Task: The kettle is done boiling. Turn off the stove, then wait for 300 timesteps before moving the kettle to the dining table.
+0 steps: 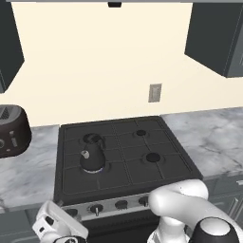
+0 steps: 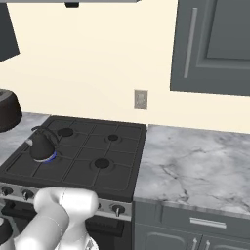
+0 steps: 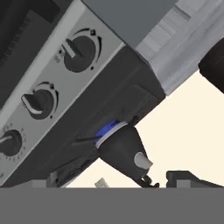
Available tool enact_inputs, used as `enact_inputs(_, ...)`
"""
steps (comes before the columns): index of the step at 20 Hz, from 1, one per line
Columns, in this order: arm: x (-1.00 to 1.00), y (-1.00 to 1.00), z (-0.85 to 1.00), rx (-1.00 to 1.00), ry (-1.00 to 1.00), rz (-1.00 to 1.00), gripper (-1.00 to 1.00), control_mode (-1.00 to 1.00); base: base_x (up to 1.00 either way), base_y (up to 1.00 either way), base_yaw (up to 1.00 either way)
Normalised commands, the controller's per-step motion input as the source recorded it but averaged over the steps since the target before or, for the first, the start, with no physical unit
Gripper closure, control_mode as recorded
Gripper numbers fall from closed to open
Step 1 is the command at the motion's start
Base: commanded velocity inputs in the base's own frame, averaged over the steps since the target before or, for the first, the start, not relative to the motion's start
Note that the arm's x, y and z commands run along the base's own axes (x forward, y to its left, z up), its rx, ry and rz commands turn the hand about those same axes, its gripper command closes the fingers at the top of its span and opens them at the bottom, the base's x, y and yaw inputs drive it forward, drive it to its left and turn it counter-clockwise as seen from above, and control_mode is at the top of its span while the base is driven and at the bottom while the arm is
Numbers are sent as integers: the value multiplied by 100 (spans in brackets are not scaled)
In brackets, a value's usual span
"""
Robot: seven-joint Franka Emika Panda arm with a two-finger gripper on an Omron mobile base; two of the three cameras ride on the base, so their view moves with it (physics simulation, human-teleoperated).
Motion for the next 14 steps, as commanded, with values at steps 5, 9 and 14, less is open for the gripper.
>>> enact_inputs(5, -17, 8, -37, -28, 0, 6, -100, -100, 0, 0, 0)
enact_inputs(9, -1, 0, -34, -24, 0, 8, -100, -100, 0, 0, 0)
enact_inputs(14, 11, -3, -29, -16, 5, 1, -100, -100, 0, 0, 0)
